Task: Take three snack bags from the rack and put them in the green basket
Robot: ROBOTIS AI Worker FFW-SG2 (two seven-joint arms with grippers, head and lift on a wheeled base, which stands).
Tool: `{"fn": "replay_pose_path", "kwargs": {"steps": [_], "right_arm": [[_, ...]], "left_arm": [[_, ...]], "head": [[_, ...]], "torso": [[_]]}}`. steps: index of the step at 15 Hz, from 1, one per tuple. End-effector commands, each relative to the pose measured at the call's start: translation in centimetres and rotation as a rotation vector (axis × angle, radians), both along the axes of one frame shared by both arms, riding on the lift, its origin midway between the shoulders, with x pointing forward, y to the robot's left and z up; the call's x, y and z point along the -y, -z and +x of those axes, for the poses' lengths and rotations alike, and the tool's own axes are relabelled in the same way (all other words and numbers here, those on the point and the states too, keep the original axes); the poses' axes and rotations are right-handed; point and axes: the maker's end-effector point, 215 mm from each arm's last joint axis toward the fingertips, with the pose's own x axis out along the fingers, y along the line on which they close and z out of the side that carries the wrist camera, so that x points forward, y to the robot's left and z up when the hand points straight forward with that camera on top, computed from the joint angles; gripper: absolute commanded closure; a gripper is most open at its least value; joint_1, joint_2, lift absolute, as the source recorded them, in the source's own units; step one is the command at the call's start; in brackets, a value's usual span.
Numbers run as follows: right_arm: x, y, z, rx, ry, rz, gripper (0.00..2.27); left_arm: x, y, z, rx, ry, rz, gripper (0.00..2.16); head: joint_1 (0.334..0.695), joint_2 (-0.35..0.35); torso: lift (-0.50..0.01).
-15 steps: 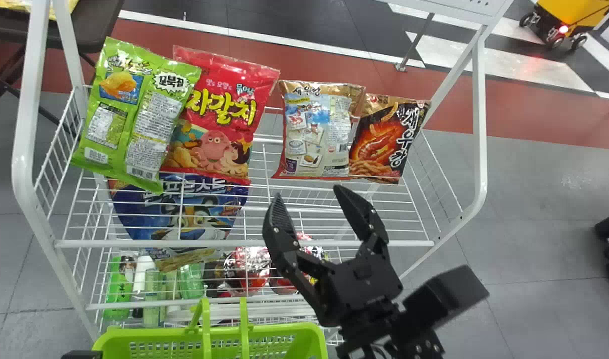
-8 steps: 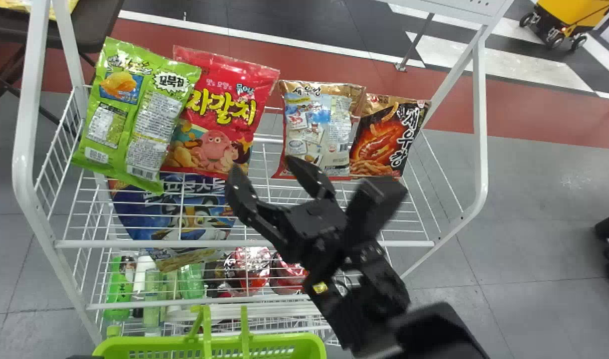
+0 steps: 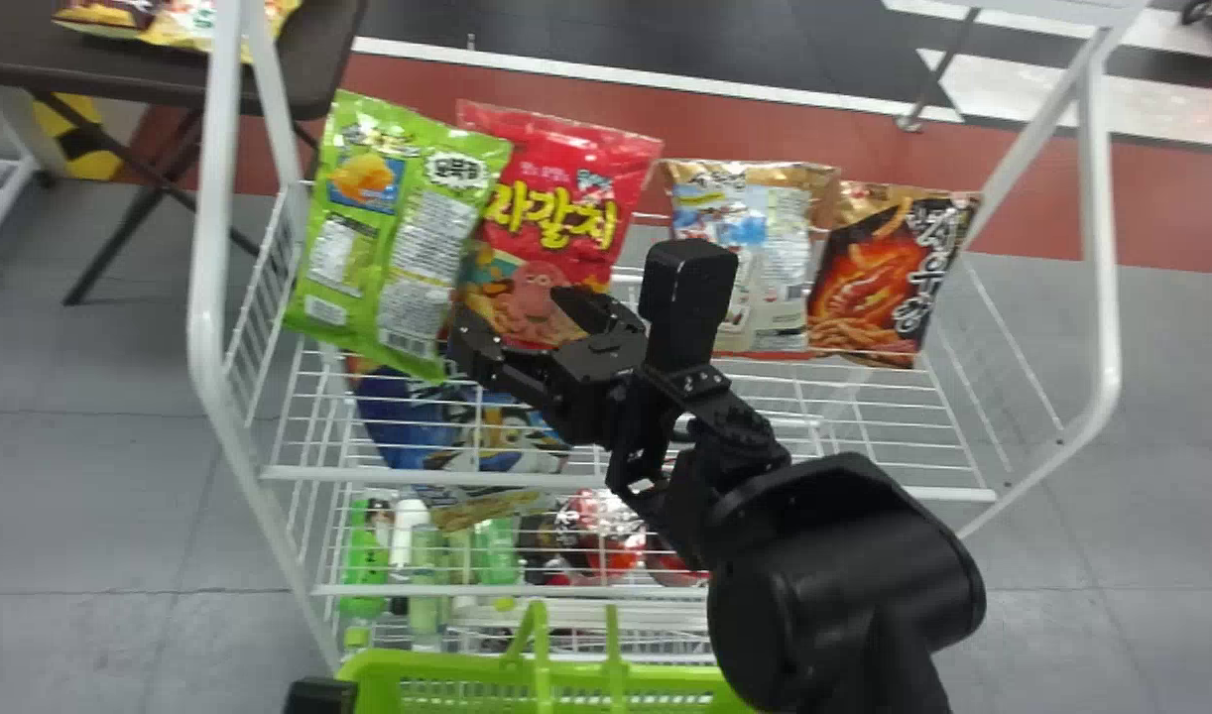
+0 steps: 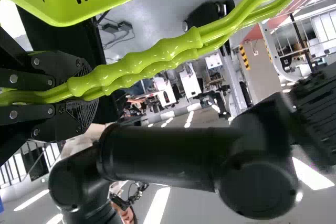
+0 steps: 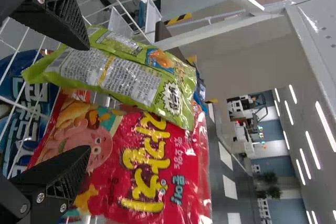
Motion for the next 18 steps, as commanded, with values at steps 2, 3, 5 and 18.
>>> {"fn": "replay_pose_path", "kwargs": {"steps": [2, 3, 5, 18], "right_arm": [[-0.8, 1.0, 2.0, -0.041, -0.018, -0.003, 0.16], [-0.8, 1.1, 2.7, -0.048, -0.02, -0.005, 0.16], [-0.9, 1.9, 3.5, -0.071, -0.026, -0.016, 0.16], [-3.2, 1.9, 5.6, -0.122, -0.152, 0.049, 0.2]], "left_arm": [[0.0, 0.0, 0.0, 0.001, 0.001, -0.001, 1.27], [0.0, 0.0, 0.0, 0.001, 0.001, -0.001, 1.27], [0.0, -0.1, 0.1, 0.005, -0.001, -0.008, 1.27], [0.5, -0.2, 0.3, 0.021, 0.03, -0.009, 1.24]], "head": [[0.695, -0.127], [0.695, -0.116], [0.695, -0.11], [0.695, -0.076]], "torso": [[-0.007], [-0.007], [-0.007], [-0.007]]}}
